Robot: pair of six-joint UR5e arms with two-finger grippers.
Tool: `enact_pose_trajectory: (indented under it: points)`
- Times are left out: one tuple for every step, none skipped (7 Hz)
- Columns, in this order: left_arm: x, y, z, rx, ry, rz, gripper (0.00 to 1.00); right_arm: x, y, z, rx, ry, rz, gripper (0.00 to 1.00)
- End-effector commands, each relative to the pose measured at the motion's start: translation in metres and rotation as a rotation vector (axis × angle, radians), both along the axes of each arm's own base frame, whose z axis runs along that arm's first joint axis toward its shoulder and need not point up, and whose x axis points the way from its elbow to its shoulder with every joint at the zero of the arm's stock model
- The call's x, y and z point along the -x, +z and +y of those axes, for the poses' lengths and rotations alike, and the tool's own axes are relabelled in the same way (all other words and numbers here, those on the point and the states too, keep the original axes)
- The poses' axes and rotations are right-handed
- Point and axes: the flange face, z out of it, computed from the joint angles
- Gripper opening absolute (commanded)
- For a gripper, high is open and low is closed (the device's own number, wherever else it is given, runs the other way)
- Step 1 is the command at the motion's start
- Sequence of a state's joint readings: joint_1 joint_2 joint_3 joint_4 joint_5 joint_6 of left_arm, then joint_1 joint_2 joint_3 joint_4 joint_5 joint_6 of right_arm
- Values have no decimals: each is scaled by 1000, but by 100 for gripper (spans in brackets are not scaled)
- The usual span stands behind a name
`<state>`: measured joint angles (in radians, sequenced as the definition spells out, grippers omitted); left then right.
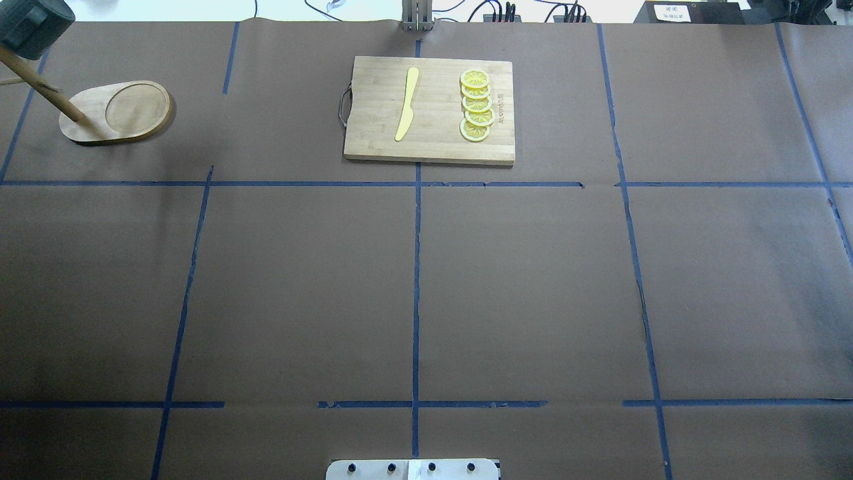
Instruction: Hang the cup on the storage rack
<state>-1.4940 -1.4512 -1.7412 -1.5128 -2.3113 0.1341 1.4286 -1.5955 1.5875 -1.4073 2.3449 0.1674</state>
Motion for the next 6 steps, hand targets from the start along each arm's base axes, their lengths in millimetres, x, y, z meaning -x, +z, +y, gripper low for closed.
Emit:
enact_pose_trajectory:
  points:
    - [0,8,6,-18,3,3,100,2,-6,-7,-5,-4,-7,100]
    - [0,2,6,-37,2,-4,100,3,-12,-15,6,-5,-8,100]
    - [-1,-5,1,-51,3,6,100,-1,-15,-17,0,-14,-7,100]
    - [-1,-8,0,-57,3,8,100,-2,-11,-16,11,-43,-3,100]
    - [-1,6,4,-27,4,6,100,-6,-14,-15,15,-51,-18,100]
    - [0,5,6,-26,3,6,100,-9,-17,-15,21,-44,-54,100]
